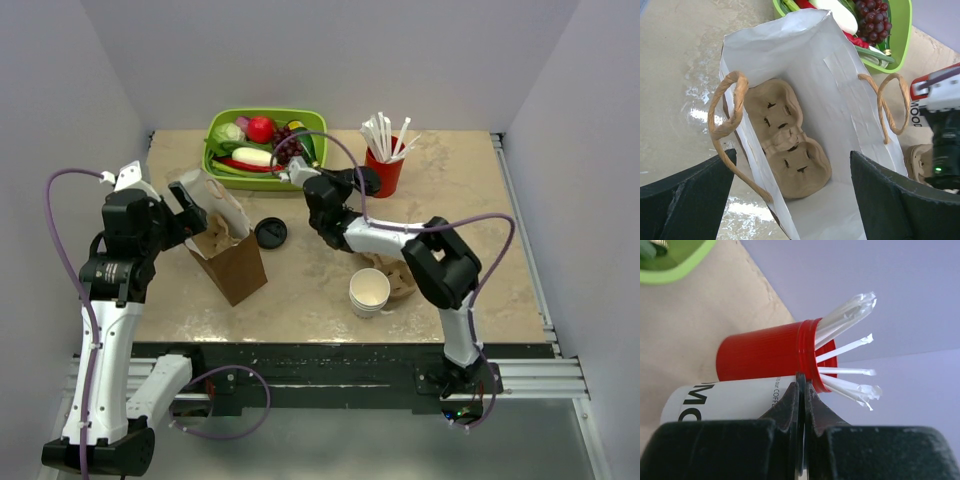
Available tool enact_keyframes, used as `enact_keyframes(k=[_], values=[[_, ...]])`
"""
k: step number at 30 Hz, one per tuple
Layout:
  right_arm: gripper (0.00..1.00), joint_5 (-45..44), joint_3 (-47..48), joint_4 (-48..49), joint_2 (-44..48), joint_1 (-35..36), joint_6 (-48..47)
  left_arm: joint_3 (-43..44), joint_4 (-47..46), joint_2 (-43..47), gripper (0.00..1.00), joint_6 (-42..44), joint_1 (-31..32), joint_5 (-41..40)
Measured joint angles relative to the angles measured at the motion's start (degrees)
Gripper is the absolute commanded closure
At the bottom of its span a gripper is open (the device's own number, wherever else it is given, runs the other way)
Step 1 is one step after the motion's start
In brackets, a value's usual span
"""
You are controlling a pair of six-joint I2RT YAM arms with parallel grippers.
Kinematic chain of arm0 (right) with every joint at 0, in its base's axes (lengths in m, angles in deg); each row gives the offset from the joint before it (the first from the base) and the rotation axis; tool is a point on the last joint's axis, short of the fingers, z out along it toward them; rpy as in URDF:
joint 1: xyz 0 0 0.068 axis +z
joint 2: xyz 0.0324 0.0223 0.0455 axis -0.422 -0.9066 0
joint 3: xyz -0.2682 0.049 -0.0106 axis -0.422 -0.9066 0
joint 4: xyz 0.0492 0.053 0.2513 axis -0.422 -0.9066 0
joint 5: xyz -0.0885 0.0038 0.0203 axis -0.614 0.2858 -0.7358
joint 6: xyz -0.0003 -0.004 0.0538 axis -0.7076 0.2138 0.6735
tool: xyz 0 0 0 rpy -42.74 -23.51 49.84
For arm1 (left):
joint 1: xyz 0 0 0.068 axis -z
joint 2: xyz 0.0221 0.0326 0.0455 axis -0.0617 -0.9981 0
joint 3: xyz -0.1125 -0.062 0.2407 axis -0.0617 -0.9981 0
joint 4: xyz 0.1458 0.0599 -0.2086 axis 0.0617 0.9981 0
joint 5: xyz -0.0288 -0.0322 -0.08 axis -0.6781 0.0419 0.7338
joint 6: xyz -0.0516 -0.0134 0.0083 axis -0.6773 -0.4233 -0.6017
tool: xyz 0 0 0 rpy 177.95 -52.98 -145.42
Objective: Pack the takeout coffee
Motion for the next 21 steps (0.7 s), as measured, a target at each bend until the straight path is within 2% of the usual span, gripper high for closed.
enact_keyframes(k=[4,12,16,21], values=[[1.00,-4.31,-2.36,11.85,-5.81,1.01,-15.41,0.02,0.07,0.33,0.00,0.00,0.00,-0.44],[1.00,-7.61,-2.49,28.92,-13.03,1.57,-33.88,0.22,0.87,1.05,0.00,0.00,0.00,-1.62],[0.98,-8.66,-2.49,32.92,-15.06,1.64,-37.59,0.39,0.87,1.07,0.00,0.00,0.00,-2.03],[0.90,-9.44,-2.38,33.75,-15.78,1.99,-37.81,0.44,0.87,1.07,0.00,0.00,0.00,-2.25]])
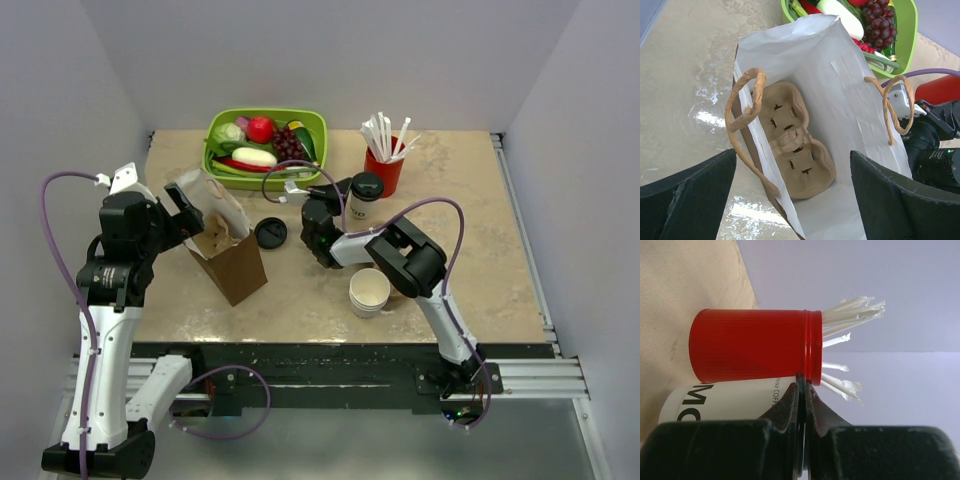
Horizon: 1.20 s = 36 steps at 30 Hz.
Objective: Pack the takeout coffee
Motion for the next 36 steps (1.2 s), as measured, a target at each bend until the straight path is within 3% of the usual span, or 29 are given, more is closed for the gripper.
enact_keyframes(k=[7,11,15,18,26,28,29,32,36], values=[[0.88,-0.63,0.50,0.68,-1.33,0.70,0.13,0.00,0.09,0.20,0.00,0.00,0.00,-0.35],[0.81,-0.87,0.72,0.50,-2.67,1.14,0.55,0.50,0.42,0.61,0.00,0.00,0.00,-0.46],[0.68,-1.53,1.07,-0.20,-2.86,1.44,1.40,0.61,0.48,1.03,0.00,0.00,0.00,-0.68],[0.66,-2.08,1.29,-0.24,-2.86,1.68,1.84,0.63,0.50,1.14,0.00,0.00,0.00,-0.85],[0.31,-3.30,3.15,-3.08,-2.12,3.32,6.64,0.63,0.50,1.14,0.00,0.00,0.00,-0.87],[0.25,-3.52,4.22,-8.35,-0.55,3.87,11.76,0.63,0.50,1.14,0.00,0.00,0.00,-0.85],[0.17,-3.50,4.85,-12.20,0.85,4.13,15.67,0.66,0.50,1.14,0.00,0.00,0.00,-0.83],[0.02,-0.33,9.35,-30.27,6.82,4.48,33.77,0.68,0.50,1.14,0.00,0.00,0.00,-0.76],[0.02,14.36,15.28,-49.86,18.80,3.56,57.90,0.87,0.42,1.11,0.00,0.00,0.00,-0.57]])
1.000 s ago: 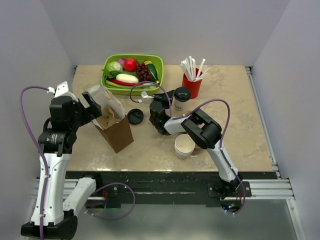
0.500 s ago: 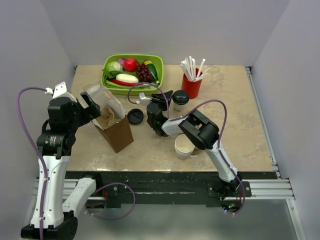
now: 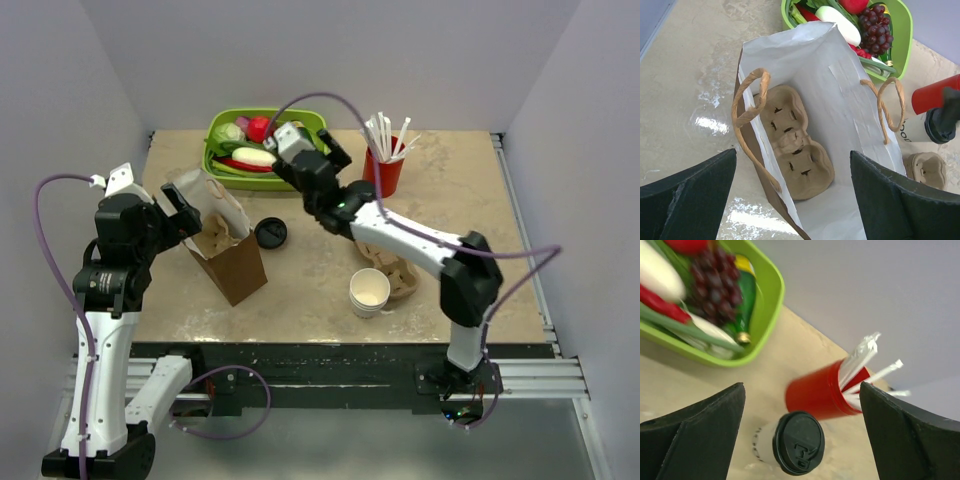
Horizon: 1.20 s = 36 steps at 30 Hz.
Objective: Pack the takeout coffee
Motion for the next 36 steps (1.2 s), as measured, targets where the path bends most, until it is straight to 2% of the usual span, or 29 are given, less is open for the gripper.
enact_keyframes(k=[4,5,7,9,12,16,21,23,24,27,36], values=[[0.06,17.94,0.13,-8.83,12.63,-4.42,12.02,0.00,0.02,0.00,0.00,0.00,0.00,0.02],[0.10,24.06,0.63,-11.47,14.86,-6.75,13.42,0.00,0.02,0.00,0.00,0.00,0.00,0.00],[0.14,34.38,2.91,-17.46,16.94,-11.91,12.83,0.00,0.02,0.02,0.00,0.00,0.00,0.00],[0.19,40.76,4.50,-23.10,16.59,-16.68,10.25,0.04,0.02,0.00,0.00,0.02,0.00,0.00],[0.23,43.30,6.71,-32.09,12.98,-19.98,7.10,0.39,0.02,-0.11,0.00,0.02,0.00,0.02],[0.26,46.14,9.42,-41.53,5.51,-19.87,5.22,0.61,0.02,-0.17,0.00,0.02,0.00,0.24],[0.44,47.30,12.39,-48.96,-0.39,-19.47,5.14,0.61,0.04,-0.50,0.00,0.02,0.00,0.42],[0.46,47.74,13.97,-50.86,-1.84,-19.61,5.42,0.63,0.04,-0.52,0.00,0.02,0.00,0.44],[0.53,47.91,14.69,-51.41,-2.29,-19.74,5.62,0.63,0.04,-0.52,0.00,0.02,0.00,0.44],[0.60,47.91,16.02,-52.35,-2.84,-20.22,6.05,0.70,0.04,-0.55,0.00,0.02,0.00,0.44],[0.65,47.76,17.16,-55.06,-2.91,-20.65,7.06,0.94,0.09,-0.55,0.00,0.04,0.00,0.44]])
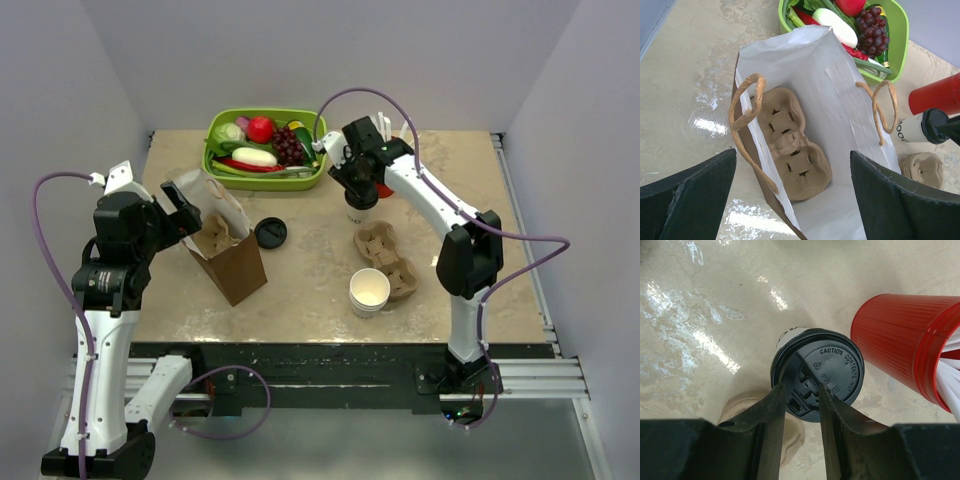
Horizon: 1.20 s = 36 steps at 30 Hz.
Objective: Pack the takeout coffee
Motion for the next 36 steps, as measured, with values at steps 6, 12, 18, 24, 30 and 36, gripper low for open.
enact_keyframes(k=[6,12,18,24,30,36], values=[[0.68,0.11,0.00,-1.86,0.00,0.00,0.46,0.00,-0.02,0.00,0.00,0.02,0.00,0.00],[0.68,0.20,0.00,-2.75,-0.02,0.00,1.57,0.00,-0.04,-0.28,0.00,0.28,0.00,0.20],[0.68,0.50,0.00,-3.82,-0.02,0.00,2.10,0.00,-0.11,-0.37,0.00,1.01,0.00,0.42],[0.68,0.48,0.00,-4.15,-0.02,0.00,2.14,0.00,-0.13,-0.37,0.00,1.20,0.00,0.42],[0.68,0.48,-0.02,-4.28,-0.24,0.00,2.14,0.00,-0.13,-0.35,0.00,1.51,0.00,0.39],[0.70,0.44,0.00,-4.26,-1.90,0.00,2.14,0.00,-0.13,-0.15,0.00,1.51,0.00,0.39]])
